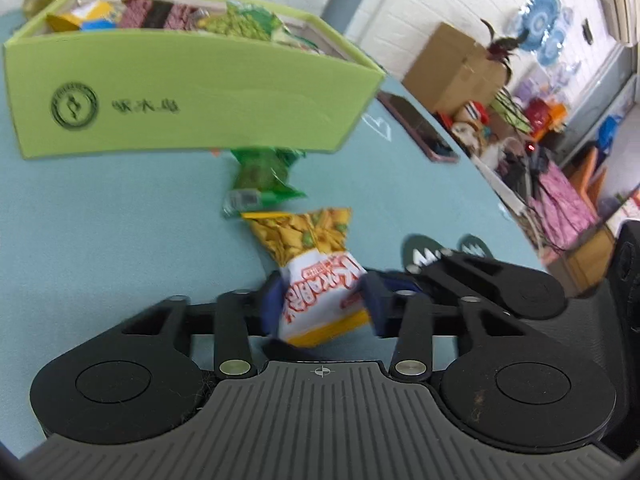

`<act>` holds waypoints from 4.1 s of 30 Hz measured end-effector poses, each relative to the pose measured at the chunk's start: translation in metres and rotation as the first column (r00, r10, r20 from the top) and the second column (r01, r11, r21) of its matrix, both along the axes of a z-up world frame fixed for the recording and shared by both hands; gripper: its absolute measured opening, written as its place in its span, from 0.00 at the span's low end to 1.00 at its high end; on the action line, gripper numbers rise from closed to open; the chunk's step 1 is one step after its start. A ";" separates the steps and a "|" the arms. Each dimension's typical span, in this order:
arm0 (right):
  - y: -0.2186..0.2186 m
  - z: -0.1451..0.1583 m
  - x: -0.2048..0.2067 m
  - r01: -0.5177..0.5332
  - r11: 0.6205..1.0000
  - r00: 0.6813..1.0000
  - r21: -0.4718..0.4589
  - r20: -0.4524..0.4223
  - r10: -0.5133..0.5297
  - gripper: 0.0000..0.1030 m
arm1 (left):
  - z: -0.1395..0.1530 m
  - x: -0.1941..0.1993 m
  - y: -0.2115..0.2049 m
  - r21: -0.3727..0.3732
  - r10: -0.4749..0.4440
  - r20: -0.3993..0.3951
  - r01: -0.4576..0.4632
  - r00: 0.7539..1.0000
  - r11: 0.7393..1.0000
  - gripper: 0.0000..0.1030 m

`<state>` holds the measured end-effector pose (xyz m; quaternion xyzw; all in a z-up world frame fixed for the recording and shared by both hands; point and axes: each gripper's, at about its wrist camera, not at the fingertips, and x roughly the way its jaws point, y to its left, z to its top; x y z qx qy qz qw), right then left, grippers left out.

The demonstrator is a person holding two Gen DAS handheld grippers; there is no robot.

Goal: Organize snacks
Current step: 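Grasp the white-and-yellow chip bag with the left tool, then lower the chip bag into the green box and open the left tool, then grasp the small green candy packet with the left tool, then carry the green candy packet into the green box and release it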

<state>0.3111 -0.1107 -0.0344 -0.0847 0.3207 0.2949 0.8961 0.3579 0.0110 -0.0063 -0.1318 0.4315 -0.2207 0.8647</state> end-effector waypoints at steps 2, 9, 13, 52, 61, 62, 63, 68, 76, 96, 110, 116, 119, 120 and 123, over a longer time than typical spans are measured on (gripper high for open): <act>0.001 0.005 -0.004 -0.007 1.000 1.000 0.014 0.017 0.007 0.65 | 0.005 -0.005 0.004 -0.005 0.007 0.012 -0.007 1.000 1.000 0.16; 0.007 0.052 0.010 -0.040 0.999 0.985 0.021 0.167 0.036 0.70 | 0.061 0.008 0.012 -0.037 0.041 0.130 -0.037 0.991 0.999 0.20; 0.009 0.080 0.058 -0.029 0.999 0.975 0.029 0.222 0.022 0.71 | 0.096 0.052 0.008 -0.012 0.056 0.203 -0.055 0.978 0.998 0.20; 0.001 0.001 0.054 -0.008 0.998 1.000 0.068 -0.017 0.009 0.91 | 0.036 0.043 0.007 0.104 0.075 0.209 -0.099 0.975 0.990 0.66; 0.022 -0.011 0.088 -0.101 0.993 0.992 0.056 -0.071 0.104 0.91 | 0.001 0.084 0.007 0.103 -0.010 0.065 0.003 0.998 0.995 0.16; 0.021 -0.011 0.086 -0.107 0.992 0.990 0.073 -0.083 0.113 0.91 | 0.001 0.079 0.007 0.102 -0.024 0.060 0.018 0.998 0.995 0.10; 0.019 -0.010 0.080 -0.113 0.990 0.988 0.088 -0.096 0.121 0.91 | 0.001 0.072 0.008 0.109 -0.029 0.057 0.022 0.998 0.994 0.10; 0.025 -0.008 0.025 -0.144 0.987 0.985 0.076 -0.090 0.150 0.91 | 0.002 0.016 0.009 0.131 -0.033 0.068 0.024 0.997 0.991 0.09; 0.042 -0.011 -0.068 -0.177 0.982 0.983 0.067 -0.032 0.180 0.91 | 0.000 -0.089 0.016 0.154 0.018 0.120 -0.036 0.993 0.987 0.11; 0.041 0.021 -0.057 -0.074 0.995 0.995 0.065 0.075 0.069 0.55 | 0.021 -0.080 0.049 0.012 0.043 0.136 -0.045 0.990 0.999 0.05; 0.066 0.090 0.165 -0.020 0.999 0.975 0.037 0.220 0.011 0.64 | 0.101 0.137 0.052 0.075 0.119 0.248 -0.142 0.961 0.987 0.06; 0.069 0.056 0.209 -0.014 1.000 0.994 -0.003 0.106 0.014 0.68 | 0.058 0.183 0.051 0.112 0.111 0.175 -0.132 0.978 0.985 0.10; 0.068 0.058 0.201 0.012 1.000 0.991 -0.013 0.132 -0.011 0.78 | 0.063 0.174 0.054 0.094 0.134 0.232 -0.159 0.963 0.983 0.47; 0.066 0.060 0.200 0.026 1.000 0.990 -0.012 0.140 -0.024 0.85 | 0.067 0.172 0.053 0.099 0.149 0.254 -0.179 0.956 0.979 0.63; 0.054 0.074 0.187 0.050 0.998 0.984 0.033 0.170 -0.055 0.94 | 0.085 0.152 0.054 0.095 0.158 0.329 -0.198 0.931 0.976 0.68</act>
